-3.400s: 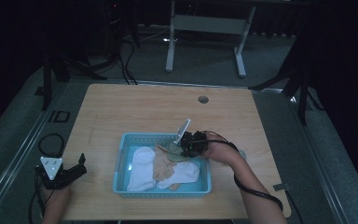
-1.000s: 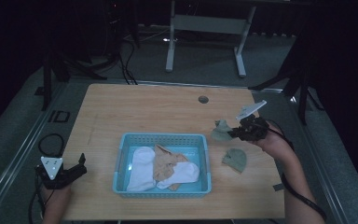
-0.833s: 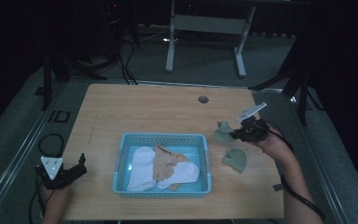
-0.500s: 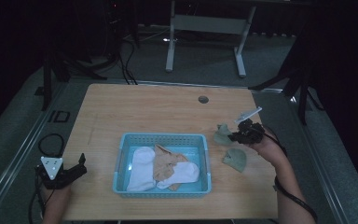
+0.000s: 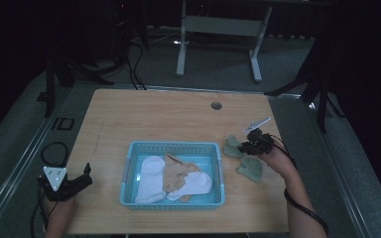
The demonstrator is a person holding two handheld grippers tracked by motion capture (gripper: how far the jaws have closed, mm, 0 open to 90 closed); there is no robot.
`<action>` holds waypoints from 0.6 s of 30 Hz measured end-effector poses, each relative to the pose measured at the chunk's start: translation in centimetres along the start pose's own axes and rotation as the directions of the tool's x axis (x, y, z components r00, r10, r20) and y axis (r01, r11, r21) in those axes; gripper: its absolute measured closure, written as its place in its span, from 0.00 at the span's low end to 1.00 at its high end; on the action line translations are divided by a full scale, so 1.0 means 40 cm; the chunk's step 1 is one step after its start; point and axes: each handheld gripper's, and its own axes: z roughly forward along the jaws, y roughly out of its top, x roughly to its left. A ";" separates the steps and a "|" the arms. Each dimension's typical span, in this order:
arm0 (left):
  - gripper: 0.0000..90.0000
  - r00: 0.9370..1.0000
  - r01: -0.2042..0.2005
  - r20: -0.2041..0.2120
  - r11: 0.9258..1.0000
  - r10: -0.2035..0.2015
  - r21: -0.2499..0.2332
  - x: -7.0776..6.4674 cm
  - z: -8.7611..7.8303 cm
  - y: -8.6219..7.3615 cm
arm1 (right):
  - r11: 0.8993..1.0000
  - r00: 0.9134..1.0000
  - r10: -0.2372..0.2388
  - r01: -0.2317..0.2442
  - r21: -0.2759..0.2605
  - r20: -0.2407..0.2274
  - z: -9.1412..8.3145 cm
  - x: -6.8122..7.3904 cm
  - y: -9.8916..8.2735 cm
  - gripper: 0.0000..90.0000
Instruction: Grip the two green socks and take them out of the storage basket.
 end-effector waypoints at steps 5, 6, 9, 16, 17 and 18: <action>0.00 1.000 0.000 0.000 1.000 0.000 0.001 0.000 0.000 0.000 | 1.000 1.000 0.013 -0.012 -0.027 0.020 -0.028 -0.001 0.001 0.58; 0.00 1.000 -0.001 0.000 1.000 0.001 0.001 0.000 0.000 0.000 | 0.999 1.000 0.012 -0.012 -0.033 0.020 -0.033 -0.001 0.000 0.56; 0.00 1.000 -0.001 -0.001 1.000 0.001 0.000 0.000 0.000 0.000 | 0.999 1.000 0.015 -0.014 -0.047 0.017 -0.048 0.002 -0.006 0.52; 0.00 1.000 -0.001 -0.002 1.000 0.001 0.002 -0.001 0.000 0.000 | 0.996 0.998 0.063 -0.063 -0.070 0.005 -0.067 0.004 -0.033 0.42; 0.00 1.000 -0.001 -0.002 1.000 0.001 0.002 -0.001 0.000 0.000 | 0.995 0.998 0.067 -0.066 -0.080 0.009 -0.070 0.003 -0.039 0.40; 0.00 1.000 -0.002 -0.003 1.000 0.002 0.002 -0.001 0.000 0.000 | 0.993 0.997 0.076 -0.076 -0.094 0.005 -0.073 0.002 -0.046 0.39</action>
